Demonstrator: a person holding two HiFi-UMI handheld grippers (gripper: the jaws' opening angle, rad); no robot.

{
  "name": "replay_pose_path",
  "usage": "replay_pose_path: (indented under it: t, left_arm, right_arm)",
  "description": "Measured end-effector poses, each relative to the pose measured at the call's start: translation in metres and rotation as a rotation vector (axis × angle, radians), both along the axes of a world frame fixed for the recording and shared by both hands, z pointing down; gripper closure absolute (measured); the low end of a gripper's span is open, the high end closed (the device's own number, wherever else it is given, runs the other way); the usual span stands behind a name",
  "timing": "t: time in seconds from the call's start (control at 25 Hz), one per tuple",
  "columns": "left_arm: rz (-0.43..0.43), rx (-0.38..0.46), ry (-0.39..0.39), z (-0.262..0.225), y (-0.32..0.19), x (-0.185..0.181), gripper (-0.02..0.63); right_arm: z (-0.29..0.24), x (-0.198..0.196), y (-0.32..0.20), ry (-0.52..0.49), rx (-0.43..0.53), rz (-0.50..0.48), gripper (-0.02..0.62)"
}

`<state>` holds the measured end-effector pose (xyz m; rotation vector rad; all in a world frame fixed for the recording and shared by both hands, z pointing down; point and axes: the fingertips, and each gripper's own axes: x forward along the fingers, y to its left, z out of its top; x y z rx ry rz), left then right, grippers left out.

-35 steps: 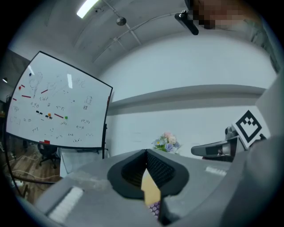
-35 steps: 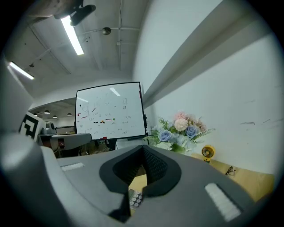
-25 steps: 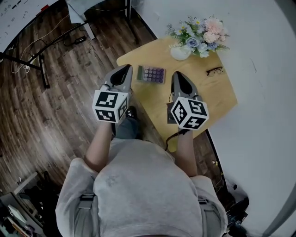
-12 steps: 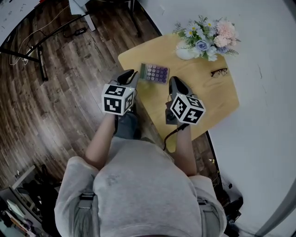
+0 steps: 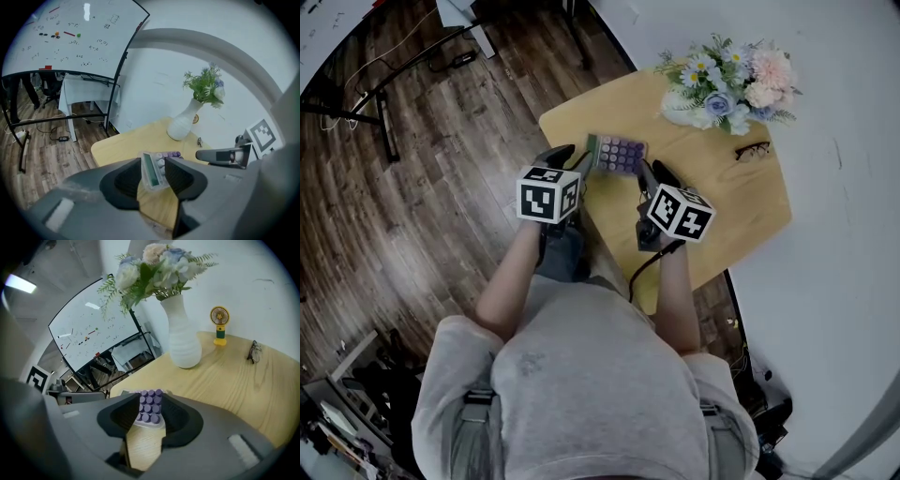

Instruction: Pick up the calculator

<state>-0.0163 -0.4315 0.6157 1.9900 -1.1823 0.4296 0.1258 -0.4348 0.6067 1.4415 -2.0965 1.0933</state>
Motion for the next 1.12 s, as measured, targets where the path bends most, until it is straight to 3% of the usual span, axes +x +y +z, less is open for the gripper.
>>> replay_pose_path:
  t: [0.4, 0.96, 1.12]
  left_arm:
    - [0.021, -0.103, 0.007, 0.030, -0.010, 0.012, 0.399]
    - [0.039, -0.162, 0.027, 0.045, -0.014, 0.022, 0.372]
    - [0.019, -0.185, 0.064, 0.050, -0.014, 0.024, 0.362]
  right_arm:
    - [0.038, -0.001, -0.012, -0.033, -0.109, -0.004, 0.368]
    - [0.059, -0.016, -0.018, -0.081, -0.182, -0.053, 0.327]
    - [0.060, -0.018, -0.019, -0.102, -0.185, -0.057, 0.325]
